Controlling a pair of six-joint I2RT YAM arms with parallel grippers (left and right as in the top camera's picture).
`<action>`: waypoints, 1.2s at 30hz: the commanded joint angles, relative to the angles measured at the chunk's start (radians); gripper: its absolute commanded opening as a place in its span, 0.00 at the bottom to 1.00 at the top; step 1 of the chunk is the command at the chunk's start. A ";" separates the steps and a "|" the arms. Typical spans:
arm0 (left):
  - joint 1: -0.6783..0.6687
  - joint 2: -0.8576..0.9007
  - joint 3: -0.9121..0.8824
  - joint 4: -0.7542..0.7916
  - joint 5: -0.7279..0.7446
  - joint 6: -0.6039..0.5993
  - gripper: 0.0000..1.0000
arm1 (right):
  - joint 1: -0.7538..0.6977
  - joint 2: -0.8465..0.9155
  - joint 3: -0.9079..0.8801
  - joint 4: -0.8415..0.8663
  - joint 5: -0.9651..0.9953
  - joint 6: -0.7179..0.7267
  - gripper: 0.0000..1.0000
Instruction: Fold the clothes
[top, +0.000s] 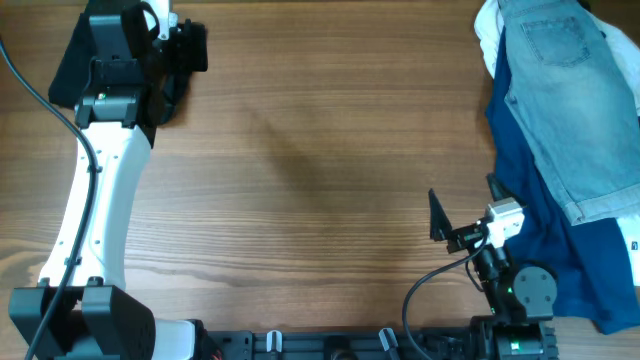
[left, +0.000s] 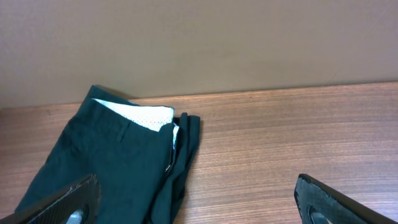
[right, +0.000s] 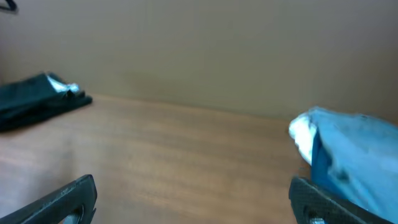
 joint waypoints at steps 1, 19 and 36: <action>0.000 0.005 0.003 0.003 0.004 -0.010 1.00 | 0.003 -0.055 -0.008 -0.019 0.021 0.003 1.00; 0.000 0.005 0.003 0.003 0.004 -0.010 1.00 | 0.003 -0.042 -0.007 -0.021 0.021 0.004 1.00; 0.015 -0.499 -0.393 0.010 0.170 -0.153 1.00 | 0.003 -0.042 -0.007 -0.021 0.021 0.004 1.00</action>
